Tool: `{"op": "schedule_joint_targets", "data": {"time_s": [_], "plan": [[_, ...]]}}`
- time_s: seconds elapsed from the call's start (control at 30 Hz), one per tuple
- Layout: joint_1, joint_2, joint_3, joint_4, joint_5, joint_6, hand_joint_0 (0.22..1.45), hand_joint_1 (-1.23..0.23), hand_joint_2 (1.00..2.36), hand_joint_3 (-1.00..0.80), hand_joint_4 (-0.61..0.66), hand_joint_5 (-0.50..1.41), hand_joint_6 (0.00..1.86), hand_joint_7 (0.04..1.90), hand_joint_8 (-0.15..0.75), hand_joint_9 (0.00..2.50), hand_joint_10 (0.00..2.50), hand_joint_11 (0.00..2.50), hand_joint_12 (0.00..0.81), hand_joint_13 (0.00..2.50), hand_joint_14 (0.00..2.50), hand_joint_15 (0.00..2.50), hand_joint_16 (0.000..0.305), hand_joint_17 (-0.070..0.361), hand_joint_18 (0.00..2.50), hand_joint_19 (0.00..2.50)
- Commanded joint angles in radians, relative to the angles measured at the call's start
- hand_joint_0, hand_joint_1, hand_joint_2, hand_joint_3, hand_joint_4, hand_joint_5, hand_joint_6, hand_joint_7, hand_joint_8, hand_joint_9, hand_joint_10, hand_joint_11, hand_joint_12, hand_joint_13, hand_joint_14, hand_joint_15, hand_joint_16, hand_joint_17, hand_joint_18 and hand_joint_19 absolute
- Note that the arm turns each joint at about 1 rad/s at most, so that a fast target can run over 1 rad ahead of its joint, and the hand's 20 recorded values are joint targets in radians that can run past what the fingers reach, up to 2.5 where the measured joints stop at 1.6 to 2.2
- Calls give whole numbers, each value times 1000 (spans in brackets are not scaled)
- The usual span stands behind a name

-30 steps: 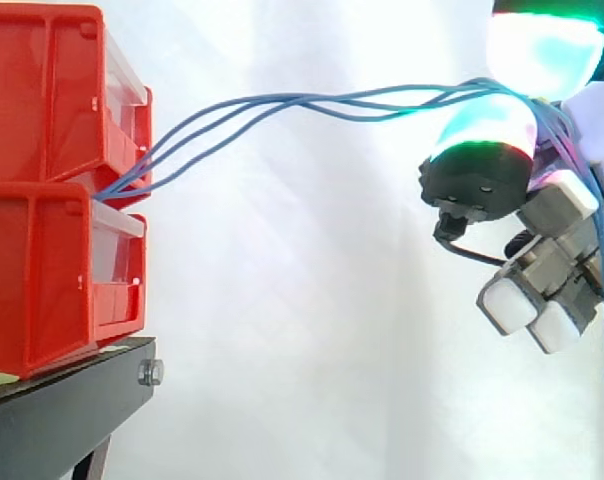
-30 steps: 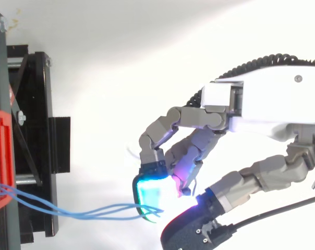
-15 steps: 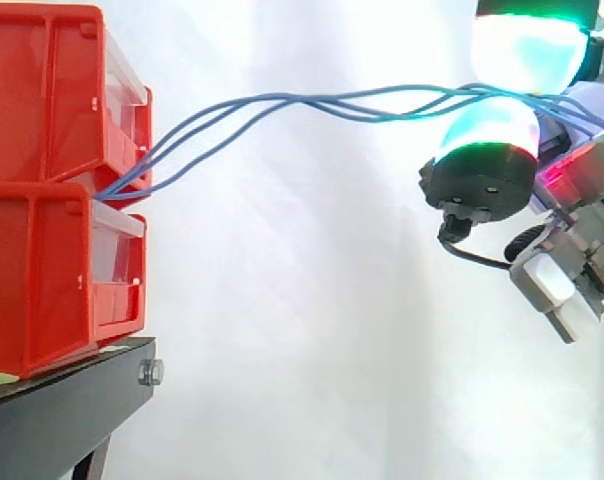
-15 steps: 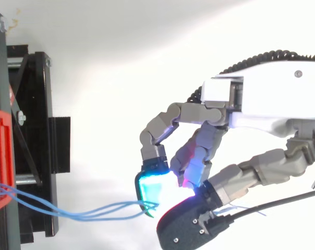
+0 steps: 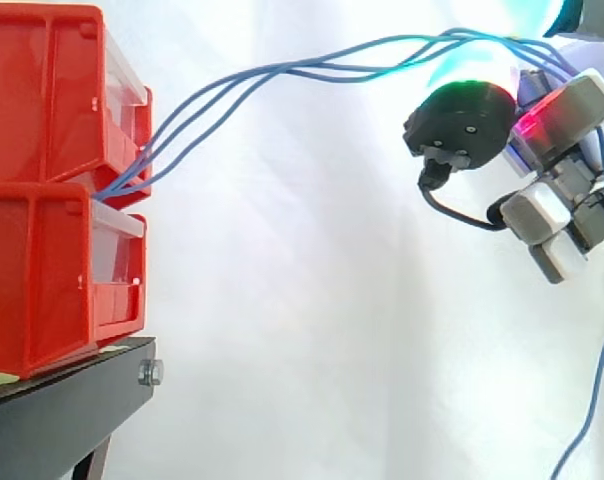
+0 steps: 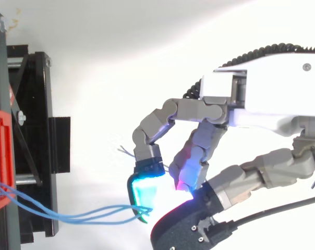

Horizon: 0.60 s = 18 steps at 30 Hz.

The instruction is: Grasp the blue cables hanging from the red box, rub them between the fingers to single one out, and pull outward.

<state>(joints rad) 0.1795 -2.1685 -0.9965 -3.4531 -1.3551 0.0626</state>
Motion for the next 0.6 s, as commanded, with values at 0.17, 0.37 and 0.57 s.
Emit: {"op": "schedule_joint_targets", "data": {"time_s": [0.17, 0.37, 0.57], "plan": [[0, 1, 1, 0, -1, -3, 570, -481, 1000, -500, 47, -110, 866, 1168, 236, 1323, 22, 654, 312, 925, 27, 549, 44, 100, 741, 609], [-3, 1, 1, 2, 1, -17, 565, -429, 1000, -500, 39, -107, 861, 1136, 237, 1322, 23, 616, 315, 929, 26, 543, 45, 100, 748, 600], [-6, -1, 1, 20, 2, -53, 554, -464, 1000, -500, 49, -110, 843, 1152, 237, 1300, 21, 616, 317, 923, 26, 548, 46, 102, 746, 605]]}}
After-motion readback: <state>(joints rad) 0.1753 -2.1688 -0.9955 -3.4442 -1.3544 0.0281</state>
